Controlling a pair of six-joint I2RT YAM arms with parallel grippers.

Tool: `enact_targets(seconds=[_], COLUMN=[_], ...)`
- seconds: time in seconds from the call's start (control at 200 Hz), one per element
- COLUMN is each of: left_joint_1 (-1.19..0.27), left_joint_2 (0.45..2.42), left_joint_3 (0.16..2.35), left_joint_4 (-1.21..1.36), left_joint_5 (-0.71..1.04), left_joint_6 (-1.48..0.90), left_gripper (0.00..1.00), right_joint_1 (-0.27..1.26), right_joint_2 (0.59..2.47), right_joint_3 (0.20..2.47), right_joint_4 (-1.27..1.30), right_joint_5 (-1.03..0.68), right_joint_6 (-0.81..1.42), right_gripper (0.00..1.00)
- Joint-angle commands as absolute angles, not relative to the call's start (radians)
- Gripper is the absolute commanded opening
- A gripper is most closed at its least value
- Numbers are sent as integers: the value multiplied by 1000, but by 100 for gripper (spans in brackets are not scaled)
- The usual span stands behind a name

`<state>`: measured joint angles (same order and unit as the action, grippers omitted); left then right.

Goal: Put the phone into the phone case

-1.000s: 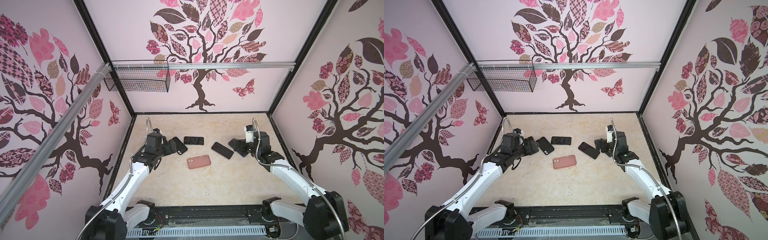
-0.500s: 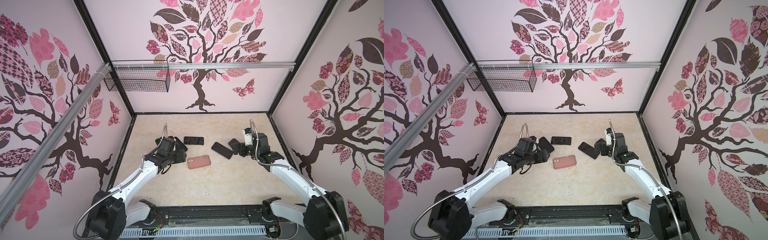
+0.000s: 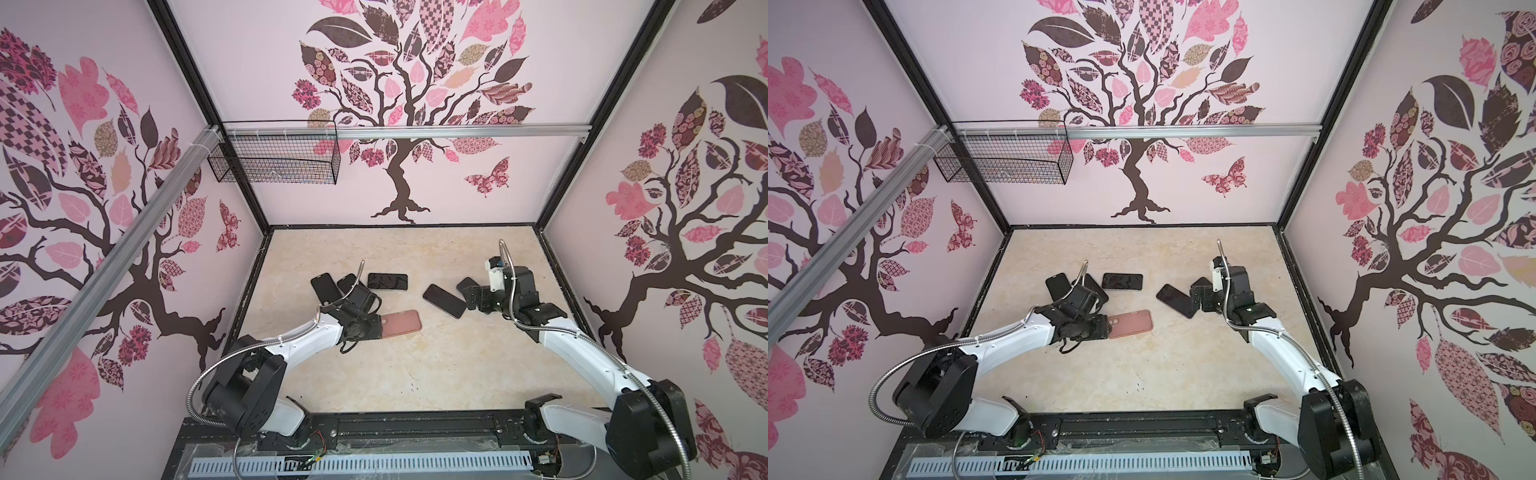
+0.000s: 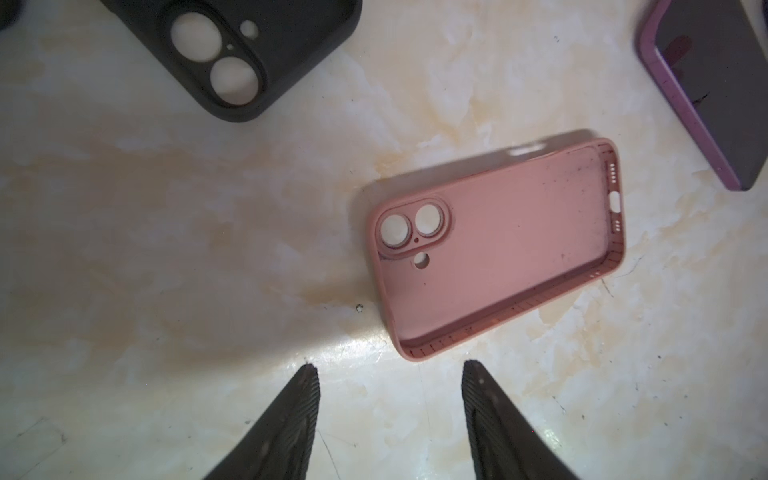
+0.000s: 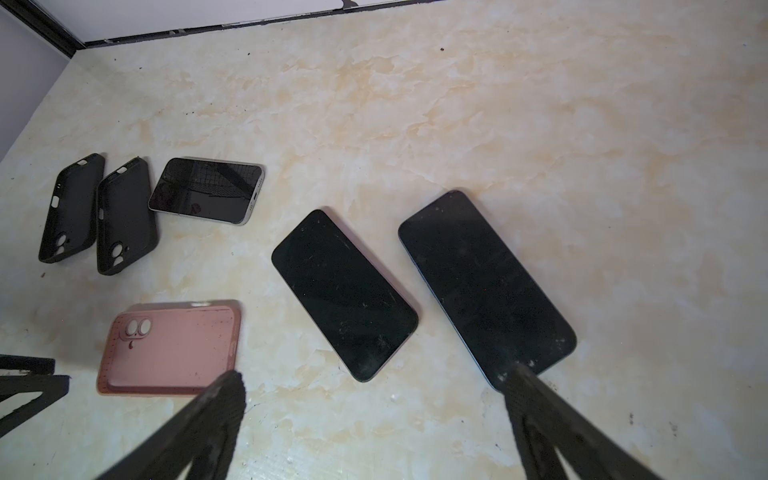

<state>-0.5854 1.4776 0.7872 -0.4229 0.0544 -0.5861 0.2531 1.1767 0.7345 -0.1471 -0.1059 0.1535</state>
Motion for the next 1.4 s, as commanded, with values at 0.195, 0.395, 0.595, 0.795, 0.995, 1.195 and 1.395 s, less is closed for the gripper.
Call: enact_targets(seconds=[0.195, 0.395, 0.595, 0.795, 0.995, 1.195, 1.395], left_joint_1=[-614, -617, -636, -686, -710, -723, -741], left_joint_2=[1555, 1606, 1635, 1652, 1648, 1605, 1549], left_joint_3=[808, 823, 846, 885, 888, 866, 841], left_joint_4=[-358, -364, -384, -440, -474, -493, -502], left_joint_5=[10, -20, -41, -87, -101, -108, -109], left_joint_6=[-619, -612, -607, -600, -610, -629, -657], left_gripper=[49, 40, 29, 20, 10, 6, 5], right_joint_1=[258, 258, 258, 258, 258, 258, 258], right_joint_2=[1195, 1197, 1198, 1207, 1205, 1204, 1210], right_joint_3=[772, 775, 775, 775, 775, 774, 775], right_joint_4=[-145, -148, -146, -146, -150, -153, -154], right_joint_5=[-88, -86, -75, -73, -72, -73, -76], right_joint_6=[137, 137, 136, 136, 136, 137, 136], right_gripper=[100, 100, 100, 100, 100, 100, 100])
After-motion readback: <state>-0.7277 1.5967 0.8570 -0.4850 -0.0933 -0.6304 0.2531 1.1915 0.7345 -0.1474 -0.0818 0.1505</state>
